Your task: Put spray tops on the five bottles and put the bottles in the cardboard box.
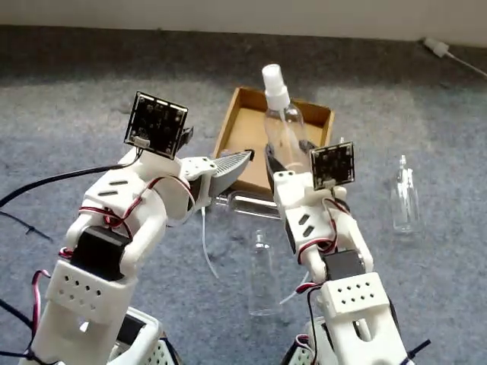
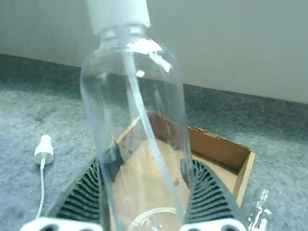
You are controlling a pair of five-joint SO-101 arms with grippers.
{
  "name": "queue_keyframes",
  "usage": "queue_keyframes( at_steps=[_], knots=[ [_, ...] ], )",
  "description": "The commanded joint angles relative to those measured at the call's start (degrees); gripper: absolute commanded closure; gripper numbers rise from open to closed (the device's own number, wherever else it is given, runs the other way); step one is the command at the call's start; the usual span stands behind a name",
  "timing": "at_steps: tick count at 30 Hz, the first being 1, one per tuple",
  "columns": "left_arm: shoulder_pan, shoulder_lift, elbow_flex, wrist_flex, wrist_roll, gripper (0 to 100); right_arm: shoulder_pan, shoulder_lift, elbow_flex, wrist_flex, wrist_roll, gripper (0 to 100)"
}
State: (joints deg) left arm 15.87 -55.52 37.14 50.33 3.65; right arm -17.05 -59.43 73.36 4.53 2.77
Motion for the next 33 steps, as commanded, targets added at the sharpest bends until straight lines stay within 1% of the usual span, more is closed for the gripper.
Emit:
queue_keyframes(
  at_steps=[1,4,6,11,13,16,17,18,20,22,24,27,33],
  knots=[
    [0.1,1.4,-2.9,0.3,0.6,68,2.9,-0.7,0.2,-8.8,0.9,99.3],
    [-2.2,1.1,3.5,-0.4,0.7,68,5.5,2.7,0.1,-15.9,0.8,99.3],
    [-2.3,1.0,6.5,-2.3,0.8,68,5.7,7.0,-1.6,-16.9,0.8,99.3],
    [-3.4,-1.5,14.3,-2.7,0.4,68,7.3,22.2,-13.5,-17.3,1.0,98.8],
    [-5.5,-3.0,18.3,-3.1,0.4,68,7.3,30.2,-19.3,-17.3,1.2,98.8],
    [-10.2,-5.7,23.9,-5.8,0.4,67,8.1,42.8,-28.8,-17.5,1.2,99.3],
    [-11.7,-6.5,25.5,-7.0,0.4,67,8.5,46.5,-31.7,-19.1,0.9,99.3],
    [-13.0,-7.4,27.1,-8.3,0.4,67,8.7,50.3,-34.4,-22.9,0.8,99.3],
    [-14.9,-8.7,29.2,-10.4,0.4,67,9.5,56.7,-38.5,-34.1,0.8,99.3],
    [-15.7,-9.4,30.2,-11.8,0.4,67,9.9,62.3,-39.5,-42.1,-0.6,99.4],
    [-15.7,-9.4,30.5,-12.3,0.4,67,10.4,66.5,-39.5,-45.4,-4.7,99.4],
    [-15.6,-9.4,30.5,-12.3,0.4,67,12.5,71.1,-39.8,-47.7,-9.1,99.4],
    [-15.6,-9.4,30.5,-12.3,0.4,67,13.6,81.9,-40.0,-54.7,-10.1,99.4]
  ],
)
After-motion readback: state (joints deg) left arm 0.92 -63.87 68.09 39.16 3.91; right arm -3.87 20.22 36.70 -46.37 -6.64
